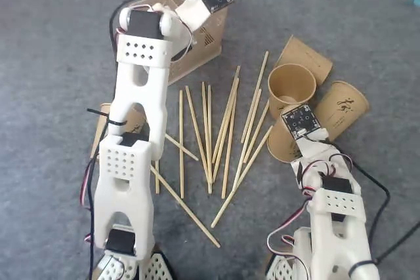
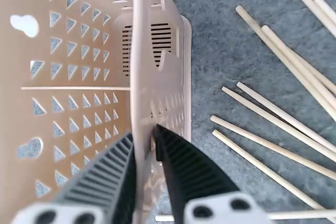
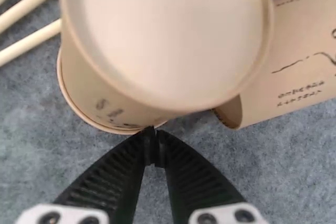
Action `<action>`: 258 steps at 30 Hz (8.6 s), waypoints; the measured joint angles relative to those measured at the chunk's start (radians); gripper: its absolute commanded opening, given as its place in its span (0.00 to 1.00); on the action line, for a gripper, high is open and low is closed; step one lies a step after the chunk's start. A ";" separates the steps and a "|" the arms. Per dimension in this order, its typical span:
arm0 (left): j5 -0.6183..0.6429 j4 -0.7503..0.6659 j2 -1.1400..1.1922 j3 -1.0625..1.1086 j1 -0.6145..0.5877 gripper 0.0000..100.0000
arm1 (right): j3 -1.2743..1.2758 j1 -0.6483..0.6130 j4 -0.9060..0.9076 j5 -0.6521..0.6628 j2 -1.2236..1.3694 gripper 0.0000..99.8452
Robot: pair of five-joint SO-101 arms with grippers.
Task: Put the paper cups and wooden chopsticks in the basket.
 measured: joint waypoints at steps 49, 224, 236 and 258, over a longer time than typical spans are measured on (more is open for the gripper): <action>0.041 0.003 -0.583 0.572 -0.008 0.17 | 0.000 0.000 -0.025 0.000 0.000 0.01; 0.124 0.000 -0.298 0.367 0.187 0.01 | 0.000 0.000 -0.025 0.000 0.000 0.01; -0.068 0.000 -0.322 0.446 0.241 0.01 | 0.000 0.000 -0.025 0.000 0.000 0.01; -0.121 0.003 -0.336 0.356 0.281 0.01 | 0.000 0.000 -0.025 0.000 0.000 0.01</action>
